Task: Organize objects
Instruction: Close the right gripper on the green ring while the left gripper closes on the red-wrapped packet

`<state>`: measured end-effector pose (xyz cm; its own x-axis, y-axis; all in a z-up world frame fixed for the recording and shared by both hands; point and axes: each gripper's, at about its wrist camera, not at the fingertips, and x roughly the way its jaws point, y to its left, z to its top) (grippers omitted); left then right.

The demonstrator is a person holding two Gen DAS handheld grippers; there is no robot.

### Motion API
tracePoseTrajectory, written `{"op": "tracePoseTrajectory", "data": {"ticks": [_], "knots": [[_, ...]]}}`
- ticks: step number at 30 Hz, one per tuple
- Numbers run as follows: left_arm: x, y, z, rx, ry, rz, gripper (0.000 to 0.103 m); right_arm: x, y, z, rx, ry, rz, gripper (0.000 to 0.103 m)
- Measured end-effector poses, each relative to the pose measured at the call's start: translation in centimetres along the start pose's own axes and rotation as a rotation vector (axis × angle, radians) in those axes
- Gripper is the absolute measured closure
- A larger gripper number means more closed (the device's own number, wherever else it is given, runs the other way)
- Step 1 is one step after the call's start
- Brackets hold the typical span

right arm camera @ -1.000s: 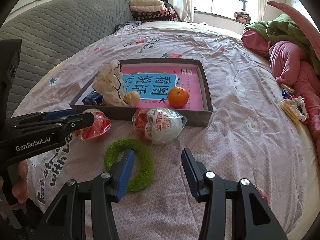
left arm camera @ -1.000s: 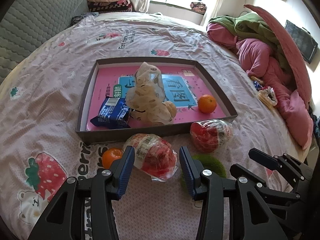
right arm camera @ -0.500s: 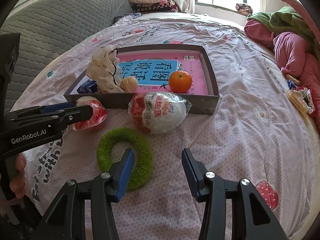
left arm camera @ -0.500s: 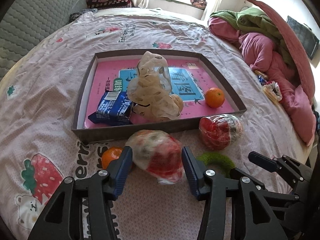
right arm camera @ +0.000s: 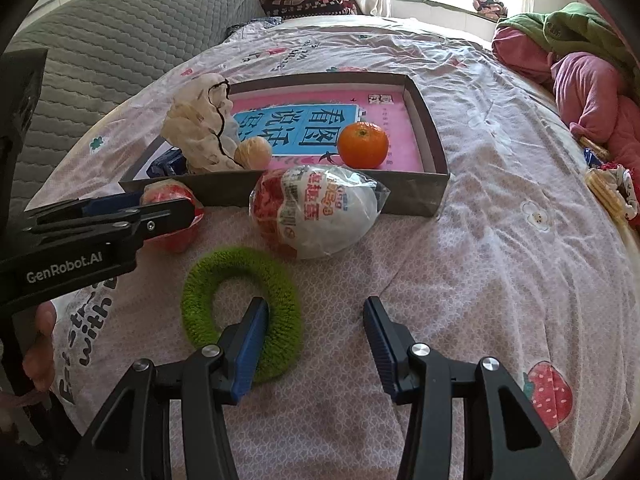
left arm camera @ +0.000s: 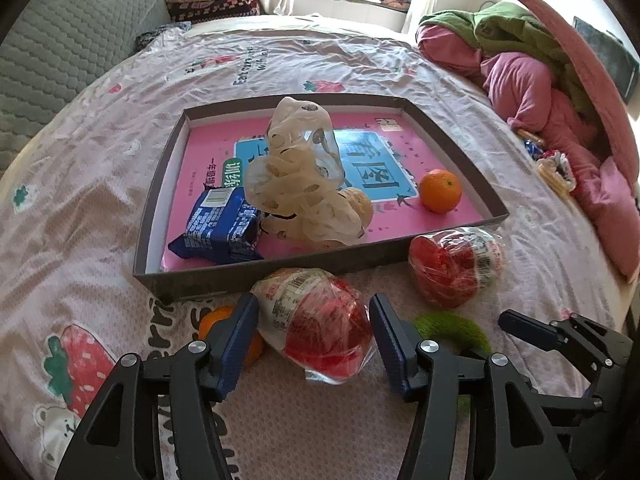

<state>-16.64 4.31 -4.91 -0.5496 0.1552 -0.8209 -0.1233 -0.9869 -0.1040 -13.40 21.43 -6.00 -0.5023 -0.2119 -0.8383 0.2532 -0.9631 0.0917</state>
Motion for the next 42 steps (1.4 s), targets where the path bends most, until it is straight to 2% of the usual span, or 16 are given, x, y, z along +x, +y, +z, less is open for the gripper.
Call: {"op": "tracePoseTrajectory", "data": {"ticks": [8, 20, 26, 30, 36, 42], "knots": [[0.9, -0.9, 0.3, 0.057, 0.005, 0.077, 0.044, 0.8, 0.1, 0.0, -0.002, 0.009, 0.006, 0.049], [1.2, -2.0, 0.0, 0.135, -0.001, 0.133, 0.045, 1.4, 0.7, -0.1, -0.042, -0.001, -0.023, 0.049], [1.1, -2.5, 0.0, 0.160, 0.012, 0.160, 0.048, 0.9, 0.6, -0.1, -0.045, -0.010, 0.002, 0.067], [0.7, -2.3, 0.0, 0.144, 0.011, 0.144, 0.049, 0.6, 0.8, 0.0, -0.047, -0.014, 0.031, 0.079], [-0.6, -1.5, 0.0, 0.100, -0.010, 0.044, 0.049, 0.2, 0.9, 0.0, -0.019, -0.021, 0.101, 0.086], [-1.7, -1.8, 0.0, 0.099, -0.036, 0.017, 0.049, -0.5, 0.7, 0.1, -0.003, -0.042, 0.139, 0.087]]}}
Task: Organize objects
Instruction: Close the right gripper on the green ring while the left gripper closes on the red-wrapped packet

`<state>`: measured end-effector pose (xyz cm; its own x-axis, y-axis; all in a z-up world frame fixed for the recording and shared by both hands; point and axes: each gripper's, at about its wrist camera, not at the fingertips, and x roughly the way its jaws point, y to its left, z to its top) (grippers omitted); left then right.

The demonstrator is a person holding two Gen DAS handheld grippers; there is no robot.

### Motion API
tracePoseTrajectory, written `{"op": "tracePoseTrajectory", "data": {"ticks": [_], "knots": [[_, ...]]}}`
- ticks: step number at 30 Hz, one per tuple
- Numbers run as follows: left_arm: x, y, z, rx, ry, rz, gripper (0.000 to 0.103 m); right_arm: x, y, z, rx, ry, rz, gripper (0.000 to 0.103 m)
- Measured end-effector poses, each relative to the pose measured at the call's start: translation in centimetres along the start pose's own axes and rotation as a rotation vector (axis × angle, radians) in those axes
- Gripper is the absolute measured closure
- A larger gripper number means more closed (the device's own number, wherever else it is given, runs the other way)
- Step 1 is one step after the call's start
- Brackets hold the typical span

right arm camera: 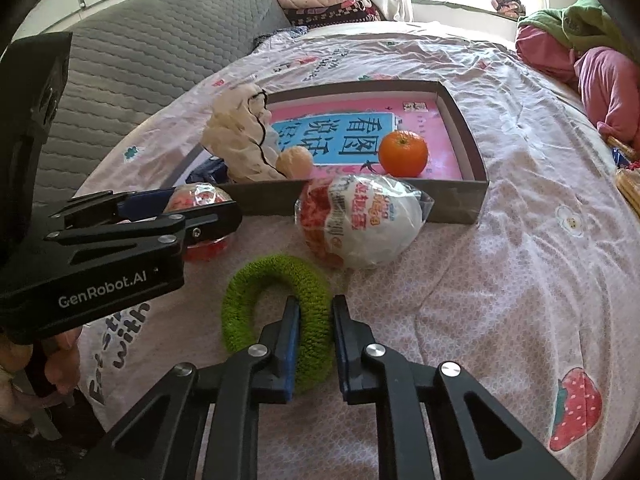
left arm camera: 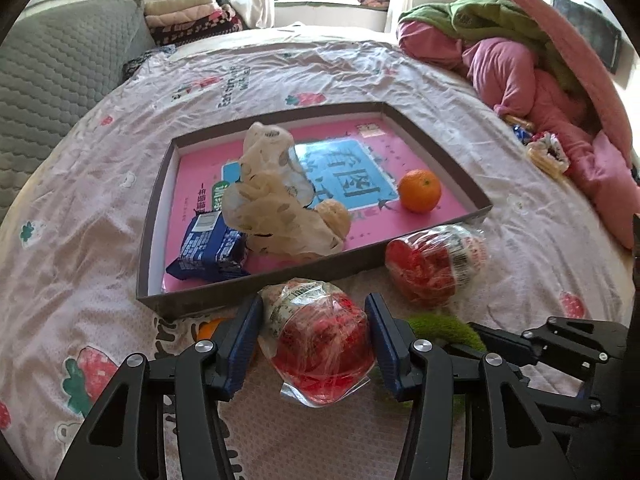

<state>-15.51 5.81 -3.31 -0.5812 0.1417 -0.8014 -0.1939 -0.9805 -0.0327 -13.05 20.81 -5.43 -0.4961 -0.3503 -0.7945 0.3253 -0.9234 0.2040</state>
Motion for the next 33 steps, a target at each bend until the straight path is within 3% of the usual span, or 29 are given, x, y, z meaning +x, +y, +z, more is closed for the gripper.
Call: {"op": "tracePoseTrajectory", "data": {"ticks": [33], "knots": [[-6.6, 0.6, -0.1, -0.025, -0.112, -0.047, 0.049, -4.3, 2.6, 1.1, -0.035, -0.123, -0.057, 0.087]]}}
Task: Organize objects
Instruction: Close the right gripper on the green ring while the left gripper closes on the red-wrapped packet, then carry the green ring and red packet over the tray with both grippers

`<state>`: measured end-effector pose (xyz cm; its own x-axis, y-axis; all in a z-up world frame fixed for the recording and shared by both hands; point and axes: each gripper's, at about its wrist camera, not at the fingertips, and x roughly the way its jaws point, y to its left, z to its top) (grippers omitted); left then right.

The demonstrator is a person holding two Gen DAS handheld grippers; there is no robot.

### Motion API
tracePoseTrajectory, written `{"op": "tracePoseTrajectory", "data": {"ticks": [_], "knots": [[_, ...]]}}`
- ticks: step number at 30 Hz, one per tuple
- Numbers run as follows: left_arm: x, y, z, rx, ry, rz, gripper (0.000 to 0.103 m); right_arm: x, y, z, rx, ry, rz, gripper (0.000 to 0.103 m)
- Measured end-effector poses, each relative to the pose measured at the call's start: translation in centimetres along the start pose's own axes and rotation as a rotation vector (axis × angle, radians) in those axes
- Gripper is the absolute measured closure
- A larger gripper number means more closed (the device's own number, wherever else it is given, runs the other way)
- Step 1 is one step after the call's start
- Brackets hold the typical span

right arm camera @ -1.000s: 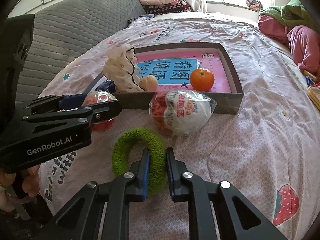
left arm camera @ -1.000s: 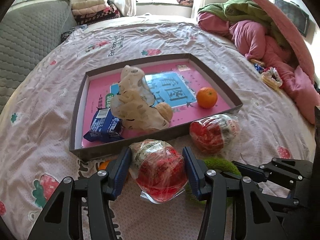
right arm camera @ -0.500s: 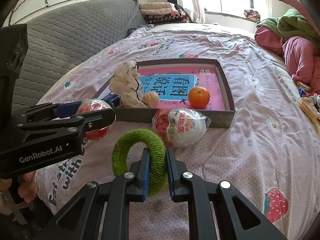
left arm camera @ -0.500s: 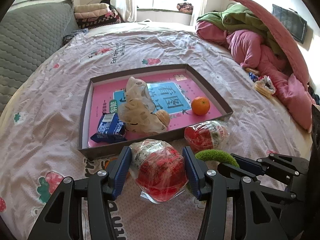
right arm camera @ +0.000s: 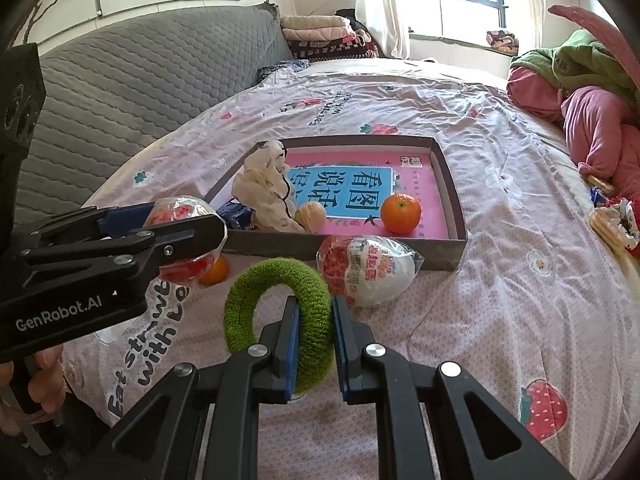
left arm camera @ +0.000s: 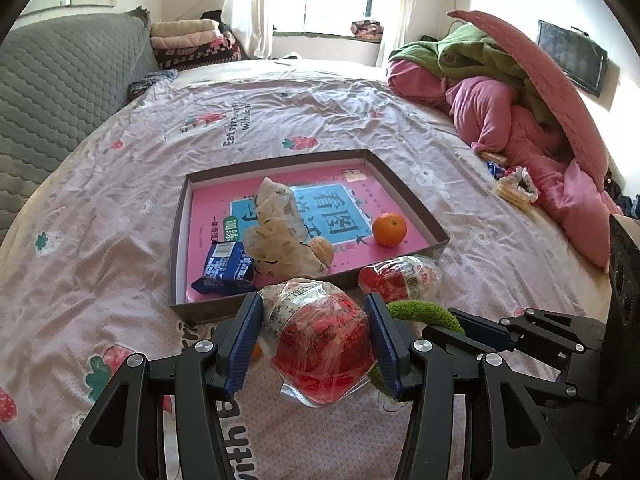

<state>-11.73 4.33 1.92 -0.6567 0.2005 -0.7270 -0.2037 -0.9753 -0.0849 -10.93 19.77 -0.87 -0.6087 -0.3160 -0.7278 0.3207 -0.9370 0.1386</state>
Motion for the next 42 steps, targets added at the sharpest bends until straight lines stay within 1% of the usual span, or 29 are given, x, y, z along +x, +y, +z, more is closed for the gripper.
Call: {"op": "tracePoseTrajectory", "data": {"ticks": [9, 21, 30, 42], "knots": [[-0.8, 0.5, 0.0, -0.009, -0.014, -0.002, 0.049, -0.9, 0.1, 0.6, 0.004, -0.034, -0.014, 0.087], [-1.4, 0.8, 0.1, -0.018, -0.026, -0.001, 0.049, -1.6, 0.3, 1.0, 0.005, -0.051, -0.024, 0.087], [-2.0, 1.0, 0.2, -0.023, -0.035, -0.001, 0.049, -2.5, 0.2, 1.4, 0.014, -0.085, -0.039, 0.087], [-1.7, 1.6, 0.1, -0.036, -0.030, 0.000, 0.049, -2.3, 0.0, 1.8, 0.019, -0.096, -0.049, 0.087]]}}
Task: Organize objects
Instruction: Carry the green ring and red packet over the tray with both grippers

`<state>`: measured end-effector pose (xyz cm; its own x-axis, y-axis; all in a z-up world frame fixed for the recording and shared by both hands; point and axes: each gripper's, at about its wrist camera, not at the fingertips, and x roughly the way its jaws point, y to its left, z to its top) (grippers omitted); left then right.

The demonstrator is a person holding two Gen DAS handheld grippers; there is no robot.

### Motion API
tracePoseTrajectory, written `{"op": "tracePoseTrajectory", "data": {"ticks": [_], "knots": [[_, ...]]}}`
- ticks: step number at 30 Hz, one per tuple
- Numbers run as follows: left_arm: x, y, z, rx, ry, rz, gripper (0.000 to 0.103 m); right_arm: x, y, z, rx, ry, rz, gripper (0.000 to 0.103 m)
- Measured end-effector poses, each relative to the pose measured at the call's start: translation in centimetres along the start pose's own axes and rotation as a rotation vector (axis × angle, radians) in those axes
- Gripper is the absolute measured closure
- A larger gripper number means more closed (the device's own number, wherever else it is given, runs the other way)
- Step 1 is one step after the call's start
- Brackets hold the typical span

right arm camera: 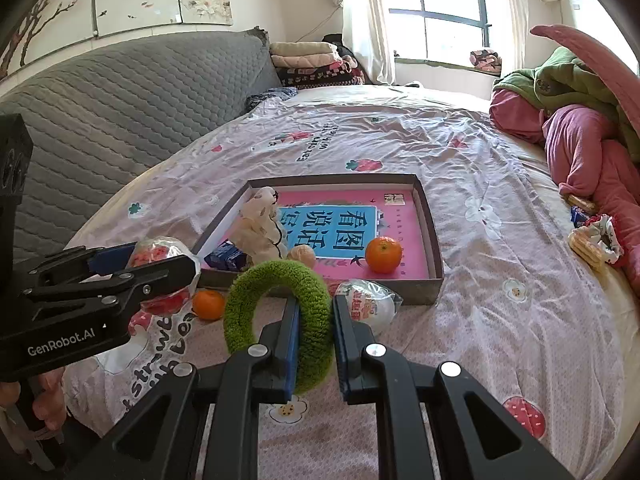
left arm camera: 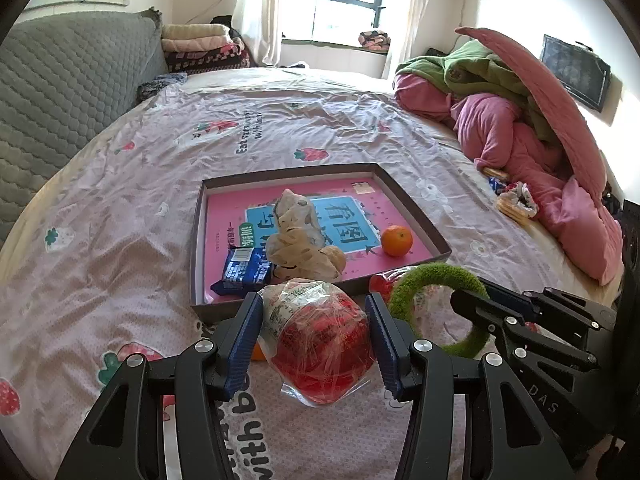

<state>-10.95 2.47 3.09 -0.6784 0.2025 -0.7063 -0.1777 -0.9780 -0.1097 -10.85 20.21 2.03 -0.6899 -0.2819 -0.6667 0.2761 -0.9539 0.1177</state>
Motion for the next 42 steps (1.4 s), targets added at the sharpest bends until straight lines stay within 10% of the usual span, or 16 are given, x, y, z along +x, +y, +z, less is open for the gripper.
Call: {"op": "tracePoseTrajectory", "data": {"ticks": [42], "knots": [[4.1, 4.5, 1.3, -0.059, 0.019, 0.015, 0.049, 5.1, -0.1, 3.4, -0.009, 0.013, 0.001, 0.087]]}}
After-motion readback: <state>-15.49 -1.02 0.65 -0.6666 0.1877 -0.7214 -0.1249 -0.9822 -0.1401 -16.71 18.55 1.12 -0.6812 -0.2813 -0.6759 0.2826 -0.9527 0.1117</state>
